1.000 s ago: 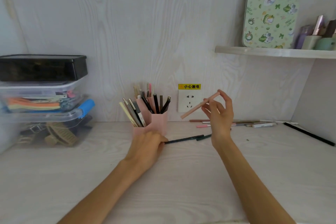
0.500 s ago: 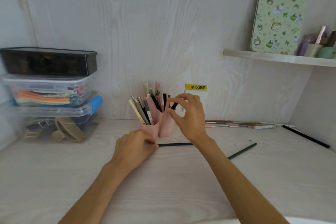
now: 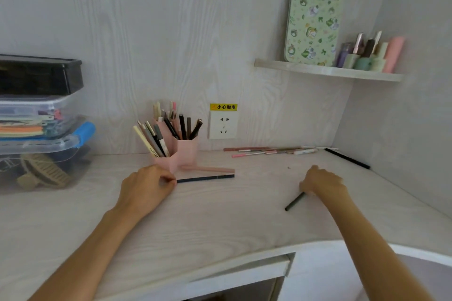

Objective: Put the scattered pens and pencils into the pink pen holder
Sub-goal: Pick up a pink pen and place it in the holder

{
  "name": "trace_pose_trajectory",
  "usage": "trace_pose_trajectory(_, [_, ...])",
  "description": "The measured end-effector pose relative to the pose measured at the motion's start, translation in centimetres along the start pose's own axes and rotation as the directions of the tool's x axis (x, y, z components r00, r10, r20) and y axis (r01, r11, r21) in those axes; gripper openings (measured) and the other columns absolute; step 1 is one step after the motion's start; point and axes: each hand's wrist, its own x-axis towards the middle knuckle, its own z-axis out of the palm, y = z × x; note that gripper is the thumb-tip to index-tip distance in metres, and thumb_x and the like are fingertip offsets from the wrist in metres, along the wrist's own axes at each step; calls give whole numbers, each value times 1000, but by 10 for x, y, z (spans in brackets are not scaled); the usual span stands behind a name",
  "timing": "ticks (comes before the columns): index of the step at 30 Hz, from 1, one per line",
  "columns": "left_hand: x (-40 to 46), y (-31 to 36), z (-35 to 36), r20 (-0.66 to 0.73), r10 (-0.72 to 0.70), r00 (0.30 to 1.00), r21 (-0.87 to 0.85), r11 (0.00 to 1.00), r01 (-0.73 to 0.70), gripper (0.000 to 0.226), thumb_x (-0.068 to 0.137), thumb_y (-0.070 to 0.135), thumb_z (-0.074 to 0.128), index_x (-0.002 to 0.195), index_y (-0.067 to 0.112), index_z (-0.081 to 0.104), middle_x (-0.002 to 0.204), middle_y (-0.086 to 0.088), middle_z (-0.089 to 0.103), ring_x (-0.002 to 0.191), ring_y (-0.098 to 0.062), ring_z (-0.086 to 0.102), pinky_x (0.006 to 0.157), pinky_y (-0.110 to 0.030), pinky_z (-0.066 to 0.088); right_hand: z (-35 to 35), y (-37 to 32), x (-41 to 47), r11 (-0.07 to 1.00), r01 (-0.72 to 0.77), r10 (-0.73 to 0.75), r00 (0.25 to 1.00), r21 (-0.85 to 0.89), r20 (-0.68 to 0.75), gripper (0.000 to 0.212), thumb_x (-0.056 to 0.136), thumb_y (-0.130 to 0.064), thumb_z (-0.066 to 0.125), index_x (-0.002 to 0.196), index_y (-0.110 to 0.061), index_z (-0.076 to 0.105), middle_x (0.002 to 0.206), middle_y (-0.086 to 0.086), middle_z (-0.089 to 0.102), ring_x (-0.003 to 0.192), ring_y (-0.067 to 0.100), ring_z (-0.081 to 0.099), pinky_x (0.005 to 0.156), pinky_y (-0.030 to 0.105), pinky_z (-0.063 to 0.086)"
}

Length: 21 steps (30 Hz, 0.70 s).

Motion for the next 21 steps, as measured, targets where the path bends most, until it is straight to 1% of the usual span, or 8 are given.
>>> trace_pose_trajectory(2, [-1,1,1,-12,-12,1000,-16,1000,12,14,87,40,59,91,38,71,106,13,67,93,-18,60,65,-27,35,13,5,-2,999,-13,13,1000,-30,4,44,92,-20,41,134,-6,35,137,11,46,125,26,46,100,32,38])
trace_pose_trajectory(8, [-3,4,0,-1,-59,998,-68,996,58,8,84,42,61,84,40,69,101,16,67,91,-17,60,66,-27,36,29,-31,-9,967,252,-255,960,-34,-116,31,93,-10,38,123,-3,41,127,14,53,118,29,51,92,33,42])
trace_pose_trajectory(11, [-4,4,0,-18,-82,996,-125,989,79,3,82,40,63,83,42,66,99,16,66,89,-16,59,67,-27,37,31,-59,-13,921,379,-369,923,94,-109,34,93,-9,36,127,-4,38,125,17,54,114,33,53,89,36,42])
trace_pose_trajectory(13, [-2,3,1,-59,-99,993,-219,972,84,5,83,38,62,85,43,63,95,16,67,84,-14,61,67,-27,39,34,-80,-15,853,468,-454,884,232,-112,42,96,-12,35,137,-8,31,126,17,55,114,33,53,89,36,42])
trace_pose_trajectory(16, [1,4,0,-124,-157,980,-429,899,90,2,86,38,60,87,40,61,85,14,68,78,-11,64,67,-28,46,42,-109,-16,772,542,-521,839,332,-159,46,97,-14,34,143,-13,28,132,15,53,120,31,50,96,36,40])
trace_pose_trajectory(19, [5,7,-6,-225,-245,943,-655,755,40,6,89,27,61,93,25,65,89,6,70,71,-14,68,74,-37,53,47,-134,-14,727,609,-567,793,317,-224,38,96,-16,35,134,-17,42,129,11,57,118,29,53,96,37,42])
trace_pose_trajectory(20, [5,12,-8,-259,-271,927,-711,703,7,7,89,24,61,95,21,65,91,2,70,68,-14,68,72,-37,53,47,-138,-14,712,627,-583,779,316,-231,36,96,-17,36,131,-18,45,128,10,58,117,29,53,95,38,43])
trace_pose_trajectory(21, [6,13,-14,-309,-301,902,-743,669,-32,8,90,21,61,96,19,65,93,-1,70,66,-13,68,70,-31,53,46,-146,-13,690,651,-608,759,317,-233,36,96,-18,37,130,-19,47,128,9,58,116,28,54,95,38,44])
